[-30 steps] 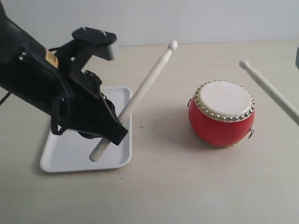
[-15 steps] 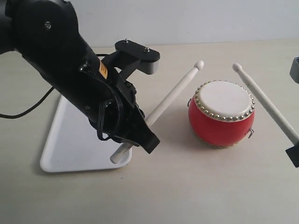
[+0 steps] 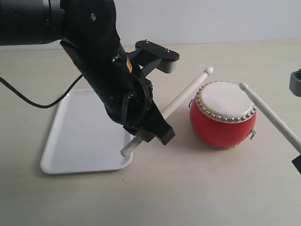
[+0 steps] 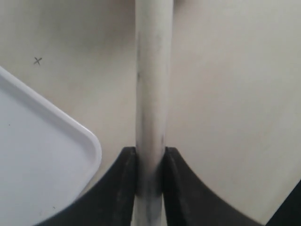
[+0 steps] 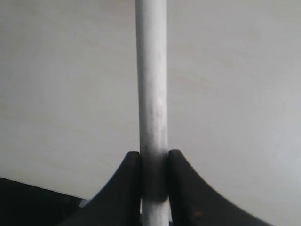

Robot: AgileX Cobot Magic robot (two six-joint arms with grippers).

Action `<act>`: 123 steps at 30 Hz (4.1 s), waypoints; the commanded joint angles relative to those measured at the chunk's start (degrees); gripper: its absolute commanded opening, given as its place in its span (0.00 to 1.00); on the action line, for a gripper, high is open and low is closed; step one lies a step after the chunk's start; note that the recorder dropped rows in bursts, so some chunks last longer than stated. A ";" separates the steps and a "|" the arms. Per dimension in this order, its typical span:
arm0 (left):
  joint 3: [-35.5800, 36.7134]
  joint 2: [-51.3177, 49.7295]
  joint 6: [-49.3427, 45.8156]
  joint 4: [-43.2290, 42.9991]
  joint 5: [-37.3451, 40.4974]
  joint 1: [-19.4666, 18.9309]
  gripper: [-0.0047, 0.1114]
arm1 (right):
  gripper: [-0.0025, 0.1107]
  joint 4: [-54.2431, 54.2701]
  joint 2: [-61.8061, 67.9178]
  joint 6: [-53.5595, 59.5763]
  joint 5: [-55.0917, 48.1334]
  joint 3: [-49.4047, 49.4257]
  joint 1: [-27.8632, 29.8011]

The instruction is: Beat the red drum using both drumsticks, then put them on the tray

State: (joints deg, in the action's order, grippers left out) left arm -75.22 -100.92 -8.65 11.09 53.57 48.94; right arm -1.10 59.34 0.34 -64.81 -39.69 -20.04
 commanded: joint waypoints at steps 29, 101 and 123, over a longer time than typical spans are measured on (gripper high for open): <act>0.43 -1.04 -3.37 -0.71 -2.08 0.22 0.04 | 0.02 -3.47 1.99 -0.69 -5.16 -11.09 0.35; -3.16 7.10 -6.50 -2.71 5.27 1.35 0.04 | 0.02 2.04 13.45 2.84 -5.16 -11.01 0.35; -13.22 1.33 -8.12 -0.15 16.39 0.91 0.04 | 0.02 3.49 9.99 1.23 -5.16 -0.08 0.35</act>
State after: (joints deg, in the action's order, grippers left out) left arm -90.08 -104.41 -17.24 10.60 69.08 49.92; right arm 0.53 64.21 0.40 -70.28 -41.64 -20.04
